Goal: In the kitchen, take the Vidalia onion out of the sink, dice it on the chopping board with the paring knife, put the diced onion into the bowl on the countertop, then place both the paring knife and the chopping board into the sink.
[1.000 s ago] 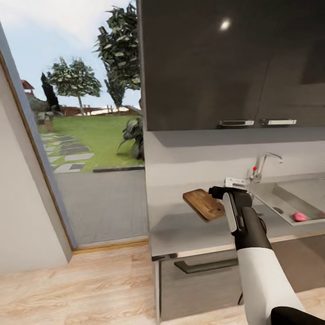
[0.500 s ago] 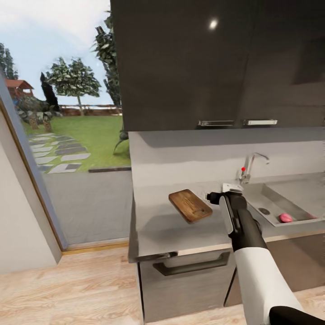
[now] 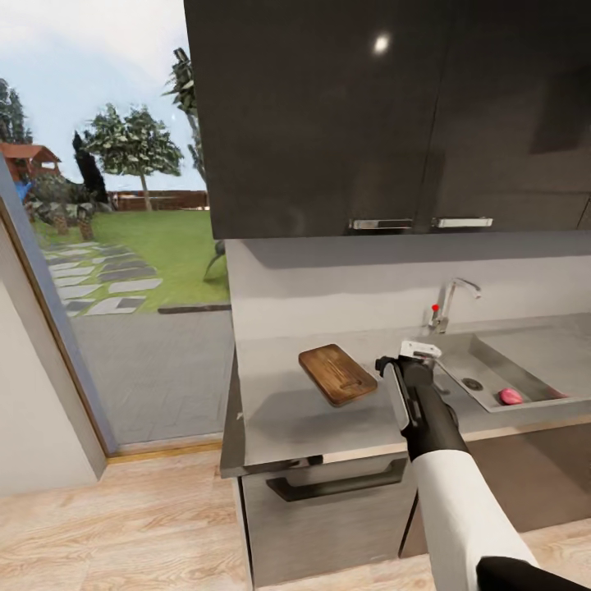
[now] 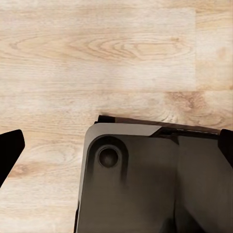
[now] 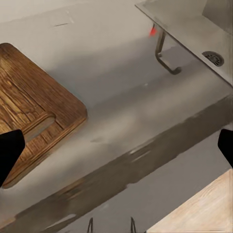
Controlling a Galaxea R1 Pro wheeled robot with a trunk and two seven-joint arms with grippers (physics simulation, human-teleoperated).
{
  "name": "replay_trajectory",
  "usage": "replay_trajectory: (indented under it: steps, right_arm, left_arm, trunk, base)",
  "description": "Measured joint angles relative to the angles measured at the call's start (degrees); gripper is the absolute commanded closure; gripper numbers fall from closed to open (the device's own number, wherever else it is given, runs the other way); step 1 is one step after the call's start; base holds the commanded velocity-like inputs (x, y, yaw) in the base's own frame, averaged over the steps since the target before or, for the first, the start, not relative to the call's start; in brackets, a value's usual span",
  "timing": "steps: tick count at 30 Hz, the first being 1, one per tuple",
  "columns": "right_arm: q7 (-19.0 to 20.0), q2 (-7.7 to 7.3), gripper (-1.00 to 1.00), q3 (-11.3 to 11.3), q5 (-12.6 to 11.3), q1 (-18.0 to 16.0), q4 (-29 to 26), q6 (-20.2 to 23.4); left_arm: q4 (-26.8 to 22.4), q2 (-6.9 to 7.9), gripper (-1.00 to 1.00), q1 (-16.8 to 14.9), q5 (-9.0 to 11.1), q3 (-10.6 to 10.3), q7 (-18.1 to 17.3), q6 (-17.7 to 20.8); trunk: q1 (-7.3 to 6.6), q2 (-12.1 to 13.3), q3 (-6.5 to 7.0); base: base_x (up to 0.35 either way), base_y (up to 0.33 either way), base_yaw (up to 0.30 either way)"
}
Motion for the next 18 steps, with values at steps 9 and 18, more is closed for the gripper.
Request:
replay_trajectory:
  steps: [9, 18]
  right_arm:
    - [-1.0, 0.42, -1.00, 0.1, 0.0, 0.0, 0.9, -1.2]
    - [-1.1, 1.21, -1.00, 0.1, 0.0, 0.0, 1.0, -1.3]
  left_arm:
    - [0.0, 0.03, -1.00, 0.0, 0.0, 0.0, -0.1, 0.0]
    - [0.0, 0.03, -1.00, 0.0, 0.0, 0.0, -0.1, 0.1]
  trunk:
    - [0.00, 0.0, 0.00]
    - [-0.02, 0.0, 0.00]
  base:
    - [0.001, -0.001, 0.000]
    - [0.111, 0.076, 0.000]
